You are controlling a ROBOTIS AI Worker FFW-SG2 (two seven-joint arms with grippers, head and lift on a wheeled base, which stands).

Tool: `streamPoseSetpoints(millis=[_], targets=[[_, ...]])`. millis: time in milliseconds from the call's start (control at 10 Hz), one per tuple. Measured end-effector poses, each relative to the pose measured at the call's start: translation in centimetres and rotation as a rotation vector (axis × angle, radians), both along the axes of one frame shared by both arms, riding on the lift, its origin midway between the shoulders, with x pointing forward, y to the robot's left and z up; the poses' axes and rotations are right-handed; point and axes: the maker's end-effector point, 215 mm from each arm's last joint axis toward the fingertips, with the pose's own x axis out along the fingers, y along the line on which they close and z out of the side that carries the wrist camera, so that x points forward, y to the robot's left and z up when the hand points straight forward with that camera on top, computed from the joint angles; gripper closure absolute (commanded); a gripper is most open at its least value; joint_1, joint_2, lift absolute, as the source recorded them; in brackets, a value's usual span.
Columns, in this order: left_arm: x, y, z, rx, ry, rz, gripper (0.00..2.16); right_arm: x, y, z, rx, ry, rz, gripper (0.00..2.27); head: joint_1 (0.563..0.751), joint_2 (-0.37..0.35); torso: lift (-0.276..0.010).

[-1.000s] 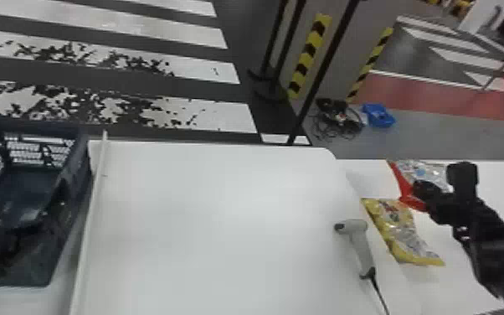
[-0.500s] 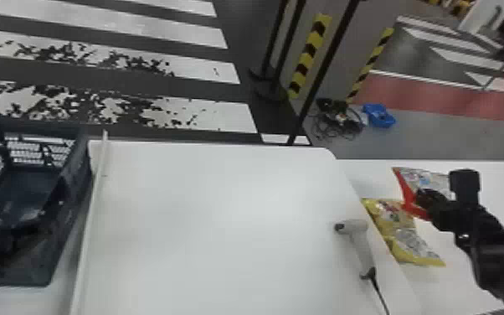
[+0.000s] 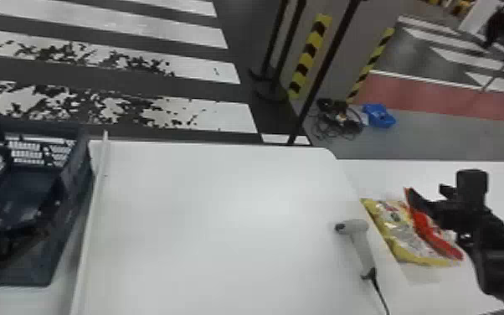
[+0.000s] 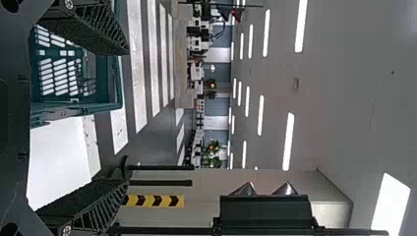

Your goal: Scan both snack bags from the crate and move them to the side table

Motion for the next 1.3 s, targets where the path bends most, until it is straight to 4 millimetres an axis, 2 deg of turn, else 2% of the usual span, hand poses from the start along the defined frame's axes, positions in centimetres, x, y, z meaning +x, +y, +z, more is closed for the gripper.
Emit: streamPoseSetpoints(millis=[100, 300, 700, 900, 1100, 1300], targets=[[-0.1, 0.0, 0.3, 0.0, -0.004, 0.004, 0.07, 0.0, 1.5, 1.0, 0.026, -0.04, 0.019, 0.05, 0.695, -0.35, -0.095], [-0.1, 0.2, 0.5, -0.005, 0.0, 0.022, 0.08, 0.6, 7.0, 3.0, 0.153, -0.128, 0.057, 0.07, 0.695, -0.35, -0.095], [0.1, 0.0, 1.5, 0.009, 0.043, 0.036, 0.07, 3.7, 21.8, 4.7, 0.392, -0.232, 0.145, 0.08, 0.695, -0.347, -0.095], [-0.3, 0.5, 3.1, 0.007, 0.036, 0.062, 0.07, 5.0, 29.3, 6.0, 0.487, -0.271, 0.203, 0.08, 0.695, -0.275, -0.095], [-1.0, 1.7, 4.5, 0.012, 0.015, 0.086, 0.06, 4.2, 34.3, 7.4, 0.545, -0.323, 0.252, 0.08, 0.695, -0.198, -0.095], [-1.8, 2.4, 5.5, 0.002, -0.005, 0.096, 0.06, 1.1, 37.7, 9.4, 0.526, -0.404, 0.305, 0.08, 0.695, -0.163, -0.095]])
